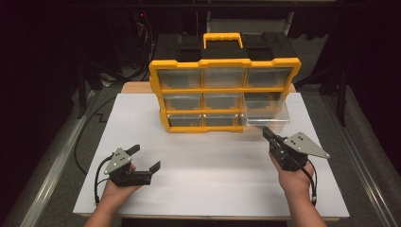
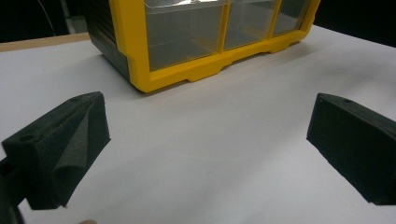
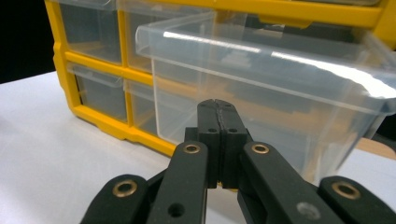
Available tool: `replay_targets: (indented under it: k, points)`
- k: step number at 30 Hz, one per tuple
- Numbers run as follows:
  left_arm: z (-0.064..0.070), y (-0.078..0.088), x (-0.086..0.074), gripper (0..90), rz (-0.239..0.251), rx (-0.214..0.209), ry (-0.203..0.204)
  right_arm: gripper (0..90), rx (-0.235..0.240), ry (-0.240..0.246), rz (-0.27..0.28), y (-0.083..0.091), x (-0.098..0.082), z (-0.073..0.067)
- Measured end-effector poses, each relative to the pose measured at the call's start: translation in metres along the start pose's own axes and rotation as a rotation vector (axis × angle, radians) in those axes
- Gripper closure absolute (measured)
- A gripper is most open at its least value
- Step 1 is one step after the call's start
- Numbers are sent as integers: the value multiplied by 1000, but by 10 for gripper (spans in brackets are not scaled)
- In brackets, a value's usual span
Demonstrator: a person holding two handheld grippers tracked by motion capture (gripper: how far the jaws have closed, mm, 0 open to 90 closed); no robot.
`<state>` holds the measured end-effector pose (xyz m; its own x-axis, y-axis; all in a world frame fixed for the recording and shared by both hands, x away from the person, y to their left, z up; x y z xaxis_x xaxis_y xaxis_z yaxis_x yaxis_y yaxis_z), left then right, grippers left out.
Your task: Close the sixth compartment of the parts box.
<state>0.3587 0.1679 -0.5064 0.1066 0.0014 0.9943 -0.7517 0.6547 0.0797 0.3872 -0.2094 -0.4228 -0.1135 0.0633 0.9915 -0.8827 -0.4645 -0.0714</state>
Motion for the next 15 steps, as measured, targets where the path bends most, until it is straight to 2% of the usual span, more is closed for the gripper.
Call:
replay_targets:
  k: [10, 15]
  points:
    - [0, 0, 0, 3, -1, 0, 0, 900, -9, 6, 27, -1, 16, 2]
    - [-1, 1, 0, 3, -1, 1, 2, 900, -14, 5, 25, -3, 17, 3]
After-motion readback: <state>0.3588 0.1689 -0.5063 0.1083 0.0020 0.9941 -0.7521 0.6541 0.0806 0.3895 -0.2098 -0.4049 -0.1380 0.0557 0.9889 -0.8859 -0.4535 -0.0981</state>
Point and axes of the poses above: each handheld gripper's, and its own axes: y roughly backward along the jaws, x roughly out of its top, z roughly to its right, the point moved 9 cm from there along -y, roughly forward along the jaws, and after that the axes turned 15 degrees about z, right-handed, at the moved point
